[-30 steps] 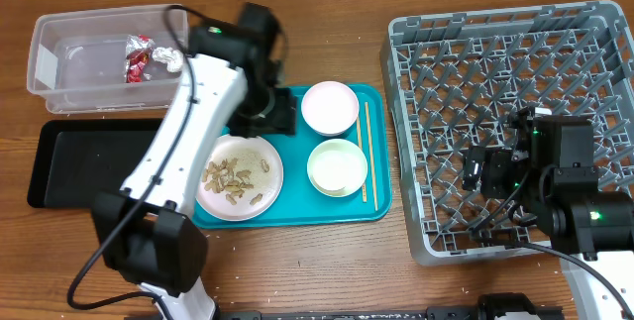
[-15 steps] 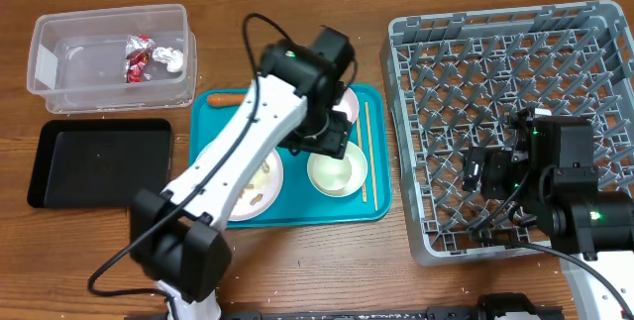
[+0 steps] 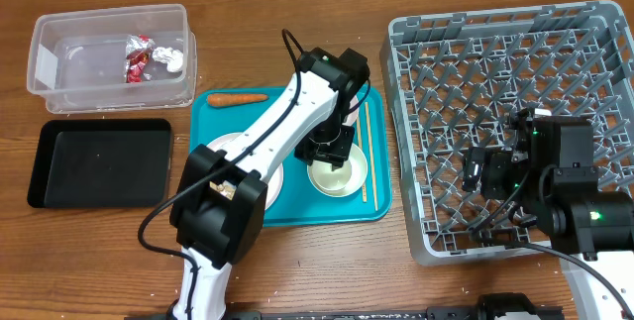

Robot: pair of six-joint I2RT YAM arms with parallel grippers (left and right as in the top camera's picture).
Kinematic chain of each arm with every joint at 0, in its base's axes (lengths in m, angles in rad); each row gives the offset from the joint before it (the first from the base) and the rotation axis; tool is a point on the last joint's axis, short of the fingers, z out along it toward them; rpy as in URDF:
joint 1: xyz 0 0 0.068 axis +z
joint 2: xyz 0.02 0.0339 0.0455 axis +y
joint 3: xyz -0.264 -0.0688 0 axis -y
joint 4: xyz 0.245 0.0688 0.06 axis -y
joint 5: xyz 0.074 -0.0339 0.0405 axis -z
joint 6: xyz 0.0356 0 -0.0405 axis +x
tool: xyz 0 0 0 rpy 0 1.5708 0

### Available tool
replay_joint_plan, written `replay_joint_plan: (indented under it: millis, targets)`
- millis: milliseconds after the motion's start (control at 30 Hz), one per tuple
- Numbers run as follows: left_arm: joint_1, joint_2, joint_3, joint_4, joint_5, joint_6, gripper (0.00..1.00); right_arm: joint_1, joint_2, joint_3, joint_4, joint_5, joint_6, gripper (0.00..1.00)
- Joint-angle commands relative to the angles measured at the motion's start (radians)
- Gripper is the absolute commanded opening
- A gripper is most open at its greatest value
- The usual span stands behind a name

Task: Sort waste into correct bins and load items into the dishwasher
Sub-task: 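Reach the left gripper to the stacked white bowls and grasp the top bowl, then lift the white bowl and pass it to the right gripper over the rack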

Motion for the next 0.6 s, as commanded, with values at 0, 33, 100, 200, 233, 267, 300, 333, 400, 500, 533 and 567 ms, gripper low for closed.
replay_joint_plan:
  millis: [0, 33, 100, 200, 233, 267, 300, 333, 400, 500, 533, 567]
  targets:
    - [-0.007, 0.010, 0.013, -0.003, -0.007, -0.003, 0.25, -0.006, -0.004, 0.032, 0.001, 0.005, 0.005, 1.00]
    - [-0.007, 0.010, 0.013, -0.002, -0.007, -0.003, 0.18, -0.006, -0.004, 0.032, 0.001, 0.005, 0.005, 1.00]
    - [-0.005, 0.010, 0.013, -0.002, -0.008, -0.003, 0.10, -0.006, -0.004, 0.032, 0.001, 0.005, 0.005, 1.00]
    - [-0.005, 0.010, 0.013, -0.002, -0.008, -0.003, 0.04, -0.006, -0.004, 0.032, 0.001, 0.005, 0.005, 1.00]
    - [-0.005, 0.010, 0.013, -0.003, -0.008, -0.003, 0.04, -0.006, -0.004, 0.032, 0.000, 0.005, 0.005, 1.00]
    - [-0.005, 0.010, 0.013, -0.003, -0.008, -0.003, 0.04, -0.006, -0.004, 0.032, -0.001, 0.005, 0.005, 1.00]
    - [-0.003, 0.010, 0.013, -0.002, -0.010, -0.003, 0.04, -0.006, -0.004, 0.032, -0.002, 0.005, 0.005, 1.00]
    - [-0.002, 0.010, 0.013, -0.003, -0.018, -0.003, 0.04, -0.006, -0.004, 0.032, -0.002, 0.005, 0.005, 1.00]
    - [0.003, 0.010, 0.018, -0.007, -0.032, 0.000, 0.04, -0.006, -0.004, 0.032, -0.002, 0.005, 0.005, 1.00]
    - [0.025, 0.000, 0.039, -0.024, -0.026, 0.011, 0.04, -0.006, -0.004, 0.032, -0.003, 0.006, 0.005, 1.00]
    - [0.037, -0.005, 0.051, -0.031, -0.016, 0.024, 0.04, -0.006, -0.004, 0.032, -0.003, 0.006, 0.005, 1.00]
    - [0.055, -0.013, 0.072, -0.040, 0.009, 0.045, 0.04, -0.006, -0.004, 0.032, -0.003, 0.006, 0.005, 1.00]
